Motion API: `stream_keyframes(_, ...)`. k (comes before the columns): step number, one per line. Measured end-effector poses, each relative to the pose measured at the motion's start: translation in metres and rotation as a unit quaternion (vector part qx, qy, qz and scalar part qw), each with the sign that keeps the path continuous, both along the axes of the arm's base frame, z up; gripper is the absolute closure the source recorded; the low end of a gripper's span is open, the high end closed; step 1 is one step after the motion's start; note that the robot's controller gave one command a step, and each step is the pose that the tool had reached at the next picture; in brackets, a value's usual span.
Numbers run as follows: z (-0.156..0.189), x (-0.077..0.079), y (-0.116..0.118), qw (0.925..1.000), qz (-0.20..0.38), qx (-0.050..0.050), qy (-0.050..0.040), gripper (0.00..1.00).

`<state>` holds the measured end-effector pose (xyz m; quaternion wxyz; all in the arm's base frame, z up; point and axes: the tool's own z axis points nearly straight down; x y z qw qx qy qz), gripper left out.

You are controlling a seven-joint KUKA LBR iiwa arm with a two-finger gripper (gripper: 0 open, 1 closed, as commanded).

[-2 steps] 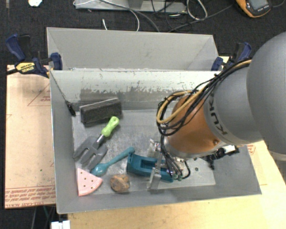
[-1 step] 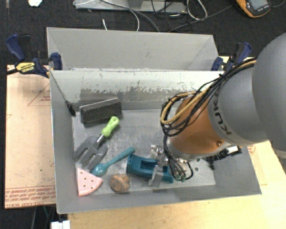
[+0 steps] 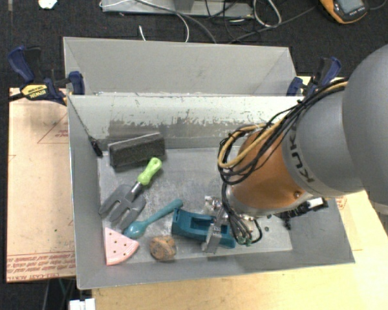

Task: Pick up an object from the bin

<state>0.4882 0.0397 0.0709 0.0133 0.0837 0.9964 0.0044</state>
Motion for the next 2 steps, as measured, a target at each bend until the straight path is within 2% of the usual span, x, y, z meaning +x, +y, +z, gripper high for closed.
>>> stream_keyframes(1,0.071,-0.003,-0.008,0.9995,0.030,-0.001,0.0053,1.00)
stream_keyframes(2,0.161,-0.003,-0.008,0.9996,0.028,-0.001,0.0079,1.00)
